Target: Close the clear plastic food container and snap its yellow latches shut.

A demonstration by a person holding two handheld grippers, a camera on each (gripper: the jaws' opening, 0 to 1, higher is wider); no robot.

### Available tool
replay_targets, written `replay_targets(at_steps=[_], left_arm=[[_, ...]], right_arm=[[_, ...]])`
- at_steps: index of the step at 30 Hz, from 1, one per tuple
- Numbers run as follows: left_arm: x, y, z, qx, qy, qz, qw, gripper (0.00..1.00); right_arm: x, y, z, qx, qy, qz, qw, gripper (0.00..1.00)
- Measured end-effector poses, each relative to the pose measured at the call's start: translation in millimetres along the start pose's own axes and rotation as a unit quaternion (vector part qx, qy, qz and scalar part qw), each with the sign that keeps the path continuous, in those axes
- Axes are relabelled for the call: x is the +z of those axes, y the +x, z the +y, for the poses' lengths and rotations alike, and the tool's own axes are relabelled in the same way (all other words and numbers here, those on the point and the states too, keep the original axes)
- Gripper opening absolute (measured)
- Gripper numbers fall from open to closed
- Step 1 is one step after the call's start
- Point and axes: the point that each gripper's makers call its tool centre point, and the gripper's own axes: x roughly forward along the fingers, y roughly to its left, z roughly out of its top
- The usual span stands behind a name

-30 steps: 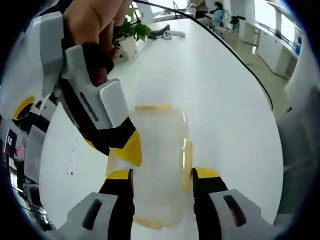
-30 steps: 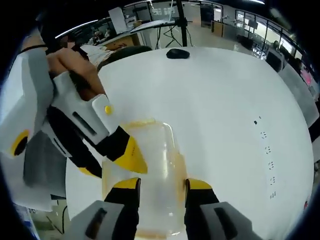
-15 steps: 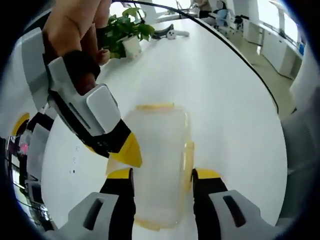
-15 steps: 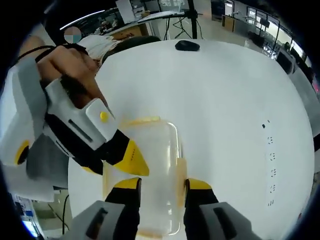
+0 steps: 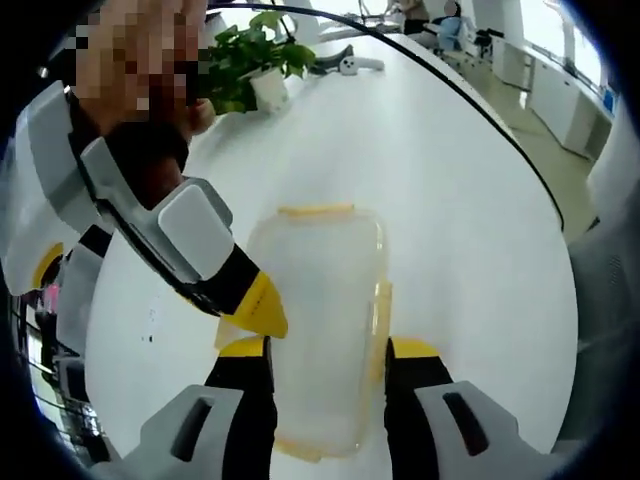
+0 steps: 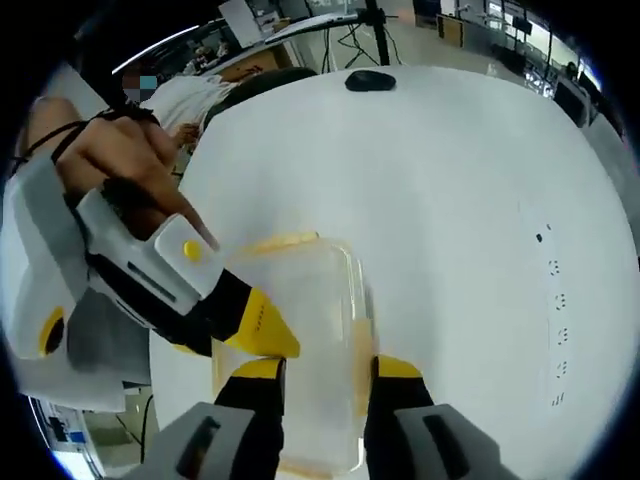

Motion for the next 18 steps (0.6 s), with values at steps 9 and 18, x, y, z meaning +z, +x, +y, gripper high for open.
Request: replay_targets(at_steps=[9,18], left_arm=[[0.8,3,1.6,-0.001,0.009,-0.004,1.0,0.4],[2.8,1,1.8,-0.004,0.01,-0.003,0.9999,0.42]], right_arm=[[-7.1,-1,0,-0.005,-0.011,0.003,0.9999,0.31],[-11.8,-6,0,-0.028,-0.017,-0.014,0.9994,0.32]])
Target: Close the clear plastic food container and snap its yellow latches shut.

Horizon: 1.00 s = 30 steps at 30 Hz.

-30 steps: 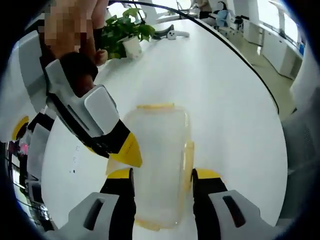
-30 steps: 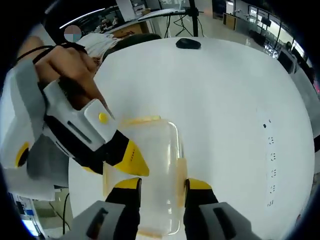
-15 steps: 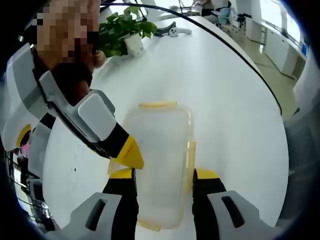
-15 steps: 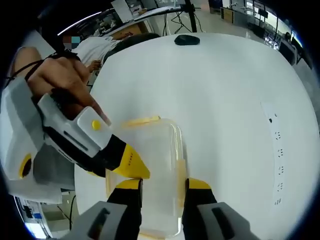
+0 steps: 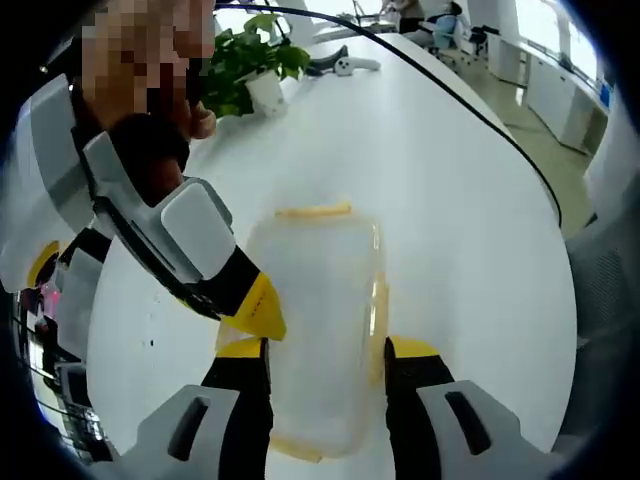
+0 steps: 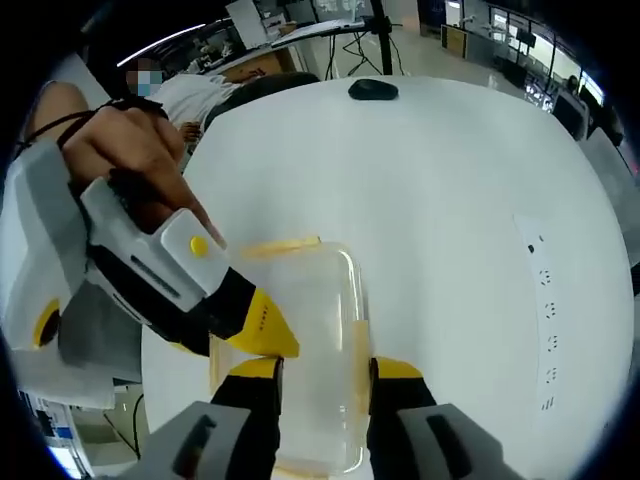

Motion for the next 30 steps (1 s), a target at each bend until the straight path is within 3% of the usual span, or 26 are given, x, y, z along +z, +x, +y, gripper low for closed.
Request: replay_targets(at_steps=[7,10,15,30], left_arm=[[1.3,-2,-1.3,-0.004,0.007,-0.002,1.0,0.43],[1.5,-4,-6.3,-0.014,0.01,0.001,0.9999,0.47],[-1.1,-6,-11.4,-0.022,0.027,0.006,0.9994,0.49],[-8.6,-18,9.0,-0.021,-0.002,0.001,0.9998,0.54]], right_arm=[[-1.4,-2,-1,-0.018,0.017,-0.002,0.9997,0.32],[-6.2,-2,4,-0.016,0.025,-0.003,0.9995,0.39],[-11.2,-8,4,-0.031,0.025,-0.004,0.9992,0.39],[-24.8,-16,12,-0.054,0.034,-0.002,0.998,0.46]])
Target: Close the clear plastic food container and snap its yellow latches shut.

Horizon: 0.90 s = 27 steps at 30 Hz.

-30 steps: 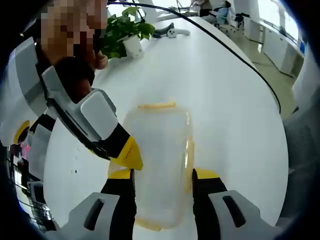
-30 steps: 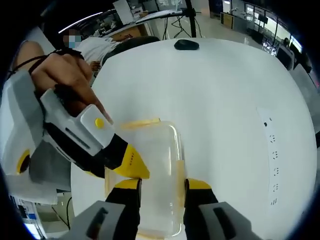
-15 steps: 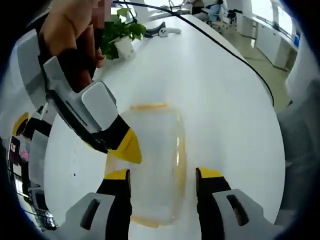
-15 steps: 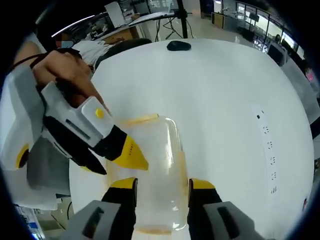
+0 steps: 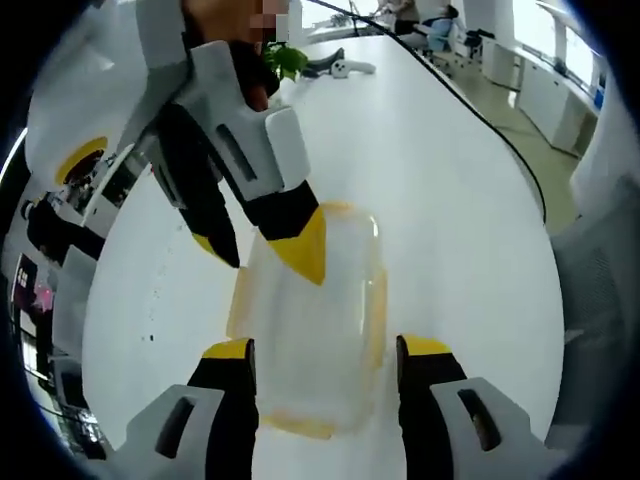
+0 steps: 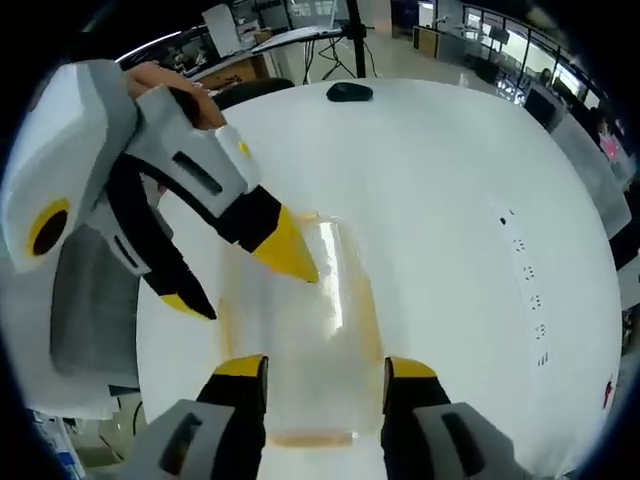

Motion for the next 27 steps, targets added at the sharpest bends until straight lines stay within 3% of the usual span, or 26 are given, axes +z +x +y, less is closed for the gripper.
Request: replay_targets(at_steps=[11,27], left_arm=[[-13.7,-4,7.2,-0.008,0.0,0.011,0.9999,0.63],[-21.2,1,17.7,-0.013,-0.004,0.017,0.9998,0.74]], right_arm=[[-8.4,-8,5,-0.016,-0.008,0.002,0.9998,0.53],[-21.0,-11,18,-0.036,-0.034,0.001,0.9988,0.62]])
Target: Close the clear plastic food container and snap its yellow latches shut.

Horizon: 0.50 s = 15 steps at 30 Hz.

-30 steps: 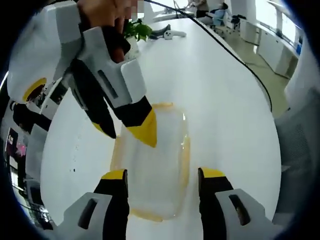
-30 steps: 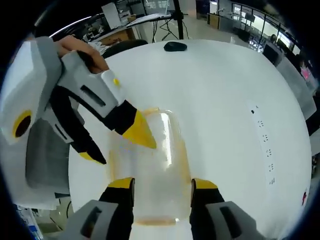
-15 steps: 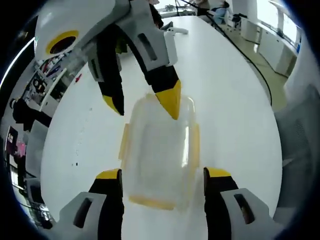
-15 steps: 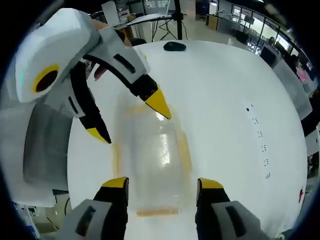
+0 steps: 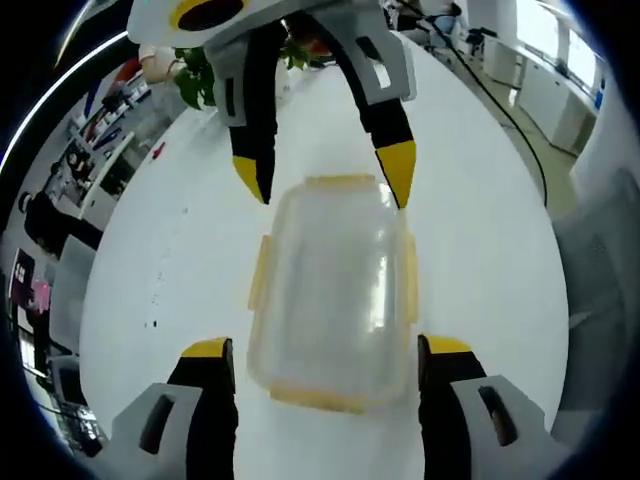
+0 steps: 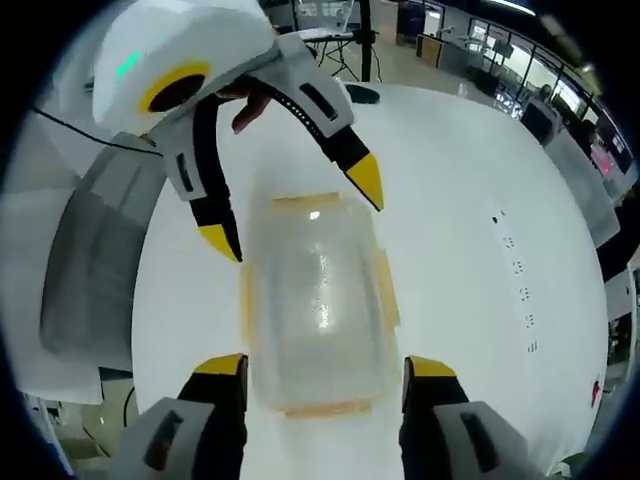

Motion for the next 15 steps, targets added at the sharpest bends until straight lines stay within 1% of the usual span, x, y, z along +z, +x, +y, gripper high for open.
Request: replay_targets(at_steps=[3,7,10,11,13,15], left_arm=[[-3.3,3,0.4,-0.003,0.0,0.007,1.0,0.77],[-6.9,5,3.0,-0.005,-0.004,0.012,0.9999,0.78],[-11.2,10,2.5,-0.01,-0.009,0.018,0.9998,0.78],[-12.1,10,1.9,-0.01,-0.008,0.02,0.9997,0.78],[-13.2,13,0.9,-0.014,-0.001,0.024,0.9996,0.79],[-13.7,15,2.5,-0.012,0.0,0.025,0.9996,0.79]], right_arm=[[-0.5,0,1,-0.005,-0.008,-0.001,1.0,0.64],[-1.7,2,2,-0.013,-0.022,0.0,0.9997,0.65],[-4.5,5,3,-0.026,-0.045,0.01,0.9986,0.67],[-5.3,6,3,-0.029,-0.05,0.012,0.9983,0.68],[-8.9,8,3,-0.033,-0.062,0.02,0.9973,0.68],[-10.1,10,3,-0.035,-0.064,0.02,0.9972,0.69]])
